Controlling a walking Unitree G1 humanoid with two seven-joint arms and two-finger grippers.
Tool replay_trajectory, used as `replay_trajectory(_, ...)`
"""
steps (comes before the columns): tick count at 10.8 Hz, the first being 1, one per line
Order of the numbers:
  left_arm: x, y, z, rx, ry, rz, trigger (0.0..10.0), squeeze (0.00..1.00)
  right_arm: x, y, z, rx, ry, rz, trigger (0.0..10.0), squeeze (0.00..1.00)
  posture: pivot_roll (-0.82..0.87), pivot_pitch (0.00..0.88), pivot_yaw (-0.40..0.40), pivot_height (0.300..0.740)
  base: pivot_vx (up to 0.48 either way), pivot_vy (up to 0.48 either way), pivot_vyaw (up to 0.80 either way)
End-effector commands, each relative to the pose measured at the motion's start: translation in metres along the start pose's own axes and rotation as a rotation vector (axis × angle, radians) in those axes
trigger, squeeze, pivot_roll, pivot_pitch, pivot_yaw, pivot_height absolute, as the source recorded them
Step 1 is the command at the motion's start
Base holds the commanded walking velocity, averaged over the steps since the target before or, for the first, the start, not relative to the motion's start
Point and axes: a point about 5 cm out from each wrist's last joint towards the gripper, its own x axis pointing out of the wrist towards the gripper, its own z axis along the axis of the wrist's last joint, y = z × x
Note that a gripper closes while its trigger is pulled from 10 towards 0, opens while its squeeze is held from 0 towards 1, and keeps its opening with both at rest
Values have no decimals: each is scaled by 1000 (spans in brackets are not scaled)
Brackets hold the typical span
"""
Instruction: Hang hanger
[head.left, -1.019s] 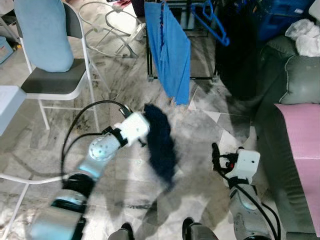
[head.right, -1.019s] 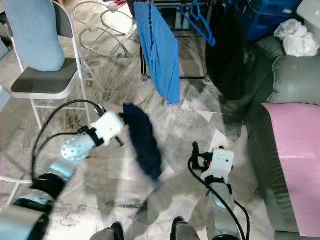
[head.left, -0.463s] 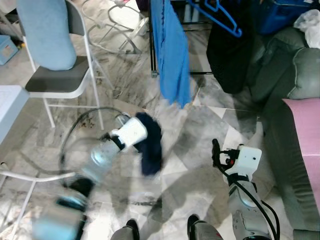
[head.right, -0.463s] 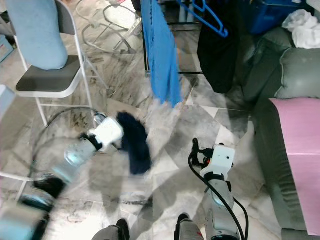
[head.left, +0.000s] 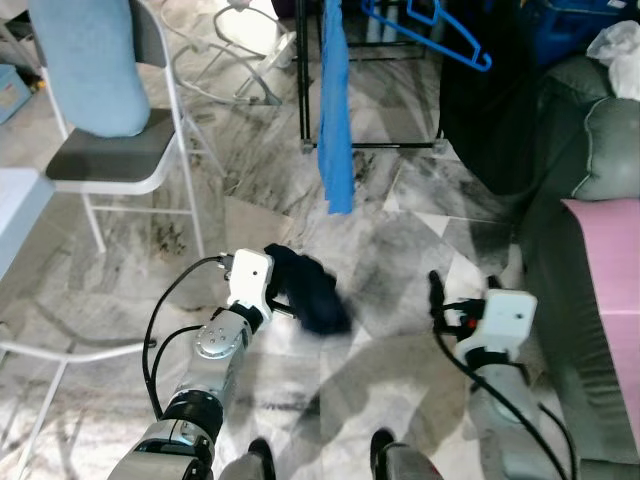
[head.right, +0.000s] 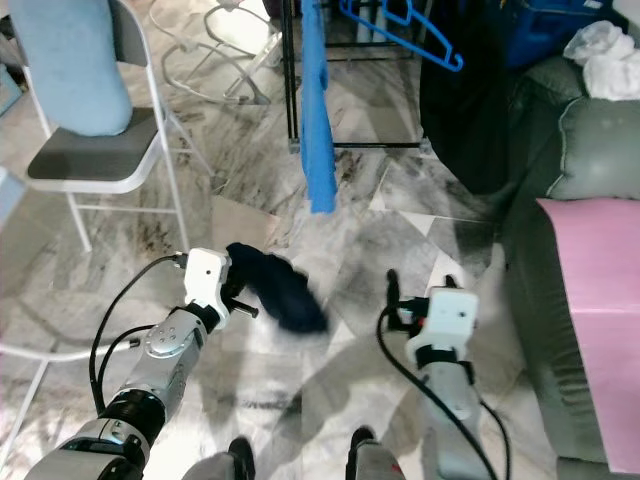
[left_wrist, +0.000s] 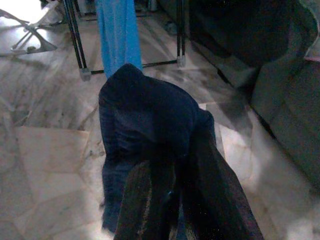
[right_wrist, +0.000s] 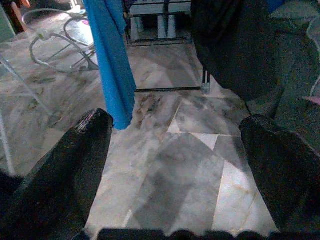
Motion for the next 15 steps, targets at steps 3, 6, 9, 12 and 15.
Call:
replay_trajectory(3,2,5,8,-30,-24,5,10000,0,2,-4,3,3,8,-34,10000,0,-95,217,73,740,414,0,0)
replay_trajectory(6,2,-4,11,-14,-38,-65,10000,0,4,0,4,-2,10,-23,10000,0,-84,207,64,740,417,0,0)
replay_trajectory(9,3,-5,11,-27,-35,-71,10000,0,9,2,7,-2,0,-11,10000,0,-79,205,66,740,419,0,0)
replay_trajectory(12,5,-4,14,-36,-35,-75,10000,0,13,3,10,-4,-17,-18,10000,0,-79,205,78,740,431,0,0)
replay_trajectory(15,6,-4,14,-9,-20,-93,10000,0,14,5,10,-11,-18,-17,10000,0,-84,211,89,740,421,0,0)
